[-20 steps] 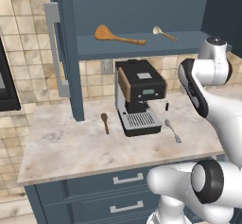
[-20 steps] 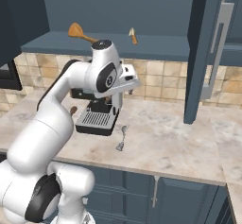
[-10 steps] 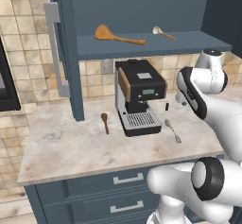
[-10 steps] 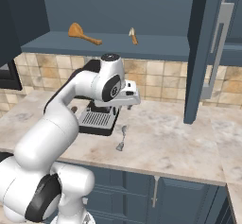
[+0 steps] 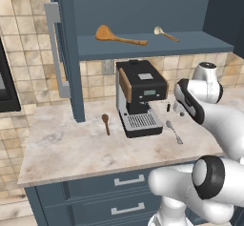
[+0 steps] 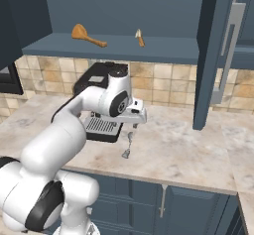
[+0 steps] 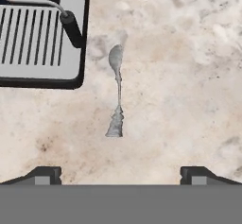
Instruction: Organize the utensils by type. Pick up the wooden spoons from the counter and place them in the open cabinet. Then pick up the metallic utensils from the counter and place them in the open drawer.
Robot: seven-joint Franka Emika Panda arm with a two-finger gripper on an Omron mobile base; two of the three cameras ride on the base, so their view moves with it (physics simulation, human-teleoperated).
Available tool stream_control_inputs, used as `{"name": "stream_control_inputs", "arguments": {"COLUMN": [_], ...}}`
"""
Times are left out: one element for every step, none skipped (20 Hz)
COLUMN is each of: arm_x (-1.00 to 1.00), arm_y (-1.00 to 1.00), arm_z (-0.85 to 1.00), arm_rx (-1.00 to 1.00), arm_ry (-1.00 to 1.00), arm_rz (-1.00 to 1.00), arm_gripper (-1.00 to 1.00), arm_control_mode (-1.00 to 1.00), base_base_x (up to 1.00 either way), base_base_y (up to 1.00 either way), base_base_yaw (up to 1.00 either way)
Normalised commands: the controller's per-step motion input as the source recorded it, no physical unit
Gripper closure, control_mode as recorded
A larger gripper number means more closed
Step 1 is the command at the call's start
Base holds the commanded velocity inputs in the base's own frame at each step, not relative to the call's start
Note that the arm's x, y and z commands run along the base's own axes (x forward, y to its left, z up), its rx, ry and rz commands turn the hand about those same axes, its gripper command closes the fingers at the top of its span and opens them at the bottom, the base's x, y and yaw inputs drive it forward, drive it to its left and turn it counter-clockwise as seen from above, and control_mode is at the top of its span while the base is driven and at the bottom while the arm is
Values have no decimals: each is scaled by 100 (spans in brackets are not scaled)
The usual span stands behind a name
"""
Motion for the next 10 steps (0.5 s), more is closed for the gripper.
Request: {"name": "stream_control_inputs", "arguments": {"arm_x": [1, 0, 0, 0, 0, 3, 8, 9, 9, 9], "arm_y": [11, 13, 16, 11, 9, 8, 5, 1, 1, 0], "arm_z": [-44, -46, -45, -41, -36, -33, -26, -24, -25, -25], "arm_rx": [0, 0, 0, 0, 0, 0, 0, 0, 0, 0], "arm_ry": [5, 4, 1, 0, 1, 2, 5, 5, 5, 4], "arm_rz": [-9, -9, -9, -9, -9, -8, -6, -5, -5, -5], "arm_gripper": [-100, -100, -100, -100, -100, -100, -100, -100, -100, -100], "arm_control_mode": [-100, -100, -100, -100, -100, -100, -100, -100, -100, -100], "base_base_x": [0, 0, 0, 0, 0, 0, 0, 0, 0, 0], "base_base_y": [0, 0, 0, 0, 0, 0, 0, 0, 0, 0], "base_base_yaw": [0, 0, 0, 0, 0, 0, 0, 0, 0, 0]}}
